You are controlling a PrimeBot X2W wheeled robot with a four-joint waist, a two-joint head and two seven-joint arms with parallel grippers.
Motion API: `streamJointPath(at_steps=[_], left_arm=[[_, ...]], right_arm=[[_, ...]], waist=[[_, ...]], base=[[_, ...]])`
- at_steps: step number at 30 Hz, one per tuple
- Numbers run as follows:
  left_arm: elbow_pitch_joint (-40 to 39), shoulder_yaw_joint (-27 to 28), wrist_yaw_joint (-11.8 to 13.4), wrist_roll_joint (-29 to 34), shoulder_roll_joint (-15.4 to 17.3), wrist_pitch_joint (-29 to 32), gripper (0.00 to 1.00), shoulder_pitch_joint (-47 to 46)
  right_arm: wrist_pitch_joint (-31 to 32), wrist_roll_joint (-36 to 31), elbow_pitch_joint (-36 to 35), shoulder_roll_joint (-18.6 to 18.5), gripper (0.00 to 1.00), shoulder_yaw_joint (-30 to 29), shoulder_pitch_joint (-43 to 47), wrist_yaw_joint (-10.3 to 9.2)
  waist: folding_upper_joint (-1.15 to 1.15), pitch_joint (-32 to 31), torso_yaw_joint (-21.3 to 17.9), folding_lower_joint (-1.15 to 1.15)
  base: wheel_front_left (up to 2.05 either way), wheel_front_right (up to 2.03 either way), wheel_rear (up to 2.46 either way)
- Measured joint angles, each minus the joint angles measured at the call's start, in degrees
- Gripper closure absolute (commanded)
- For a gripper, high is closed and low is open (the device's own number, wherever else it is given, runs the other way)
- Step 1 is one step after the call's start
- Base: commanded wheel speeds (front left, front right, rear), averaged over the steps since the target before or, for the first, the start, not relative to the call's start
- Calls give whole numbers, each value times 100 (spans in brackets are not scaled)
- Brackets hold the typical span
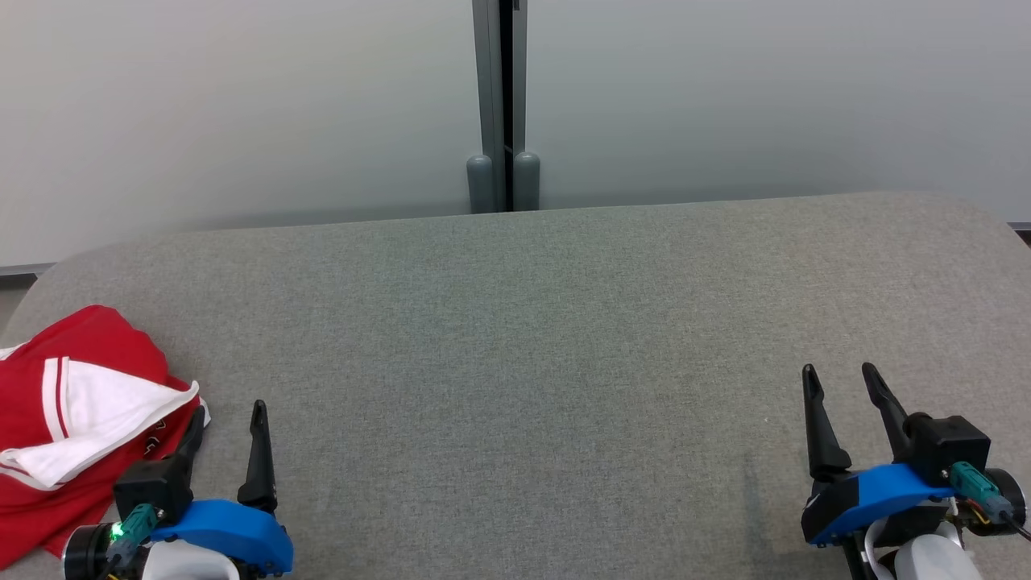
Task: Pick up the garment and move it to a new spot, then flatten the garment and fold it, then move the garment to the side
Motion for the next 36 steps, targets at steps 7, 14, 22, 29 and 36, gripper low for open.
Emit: streamJointPath(at_steps=[7,14,22,29,36], left_arm=[[12,-5,-22,287,-3,-67,0,-35],[21,20,-22,364,2,-83,0,-38],[34,98,-23,315,10,-83,0,-93],[56,129,-23,318,19,-85,0,-171],[116,325,-23,337,67,-85,0,-237]], right_arm=[[-70,-298,36,-2,0,-67,-17,0],[-86,-345,69,-3,0,-77,-60,0],[-88,-332,87,-9,0,20,-62,0],[-88,-250,129,-9,0,272,-178,1],[-88,-176,215,-8,0,516,-326,7]], waist=[[0,0,7,0],[0,8,25,0],[0,5,301,0],[0,14,859,0],[0,45,1592,0]], base=[[0,0,0],[0,0,0],[0,0,0],[0,0,0],[0,0,0]])
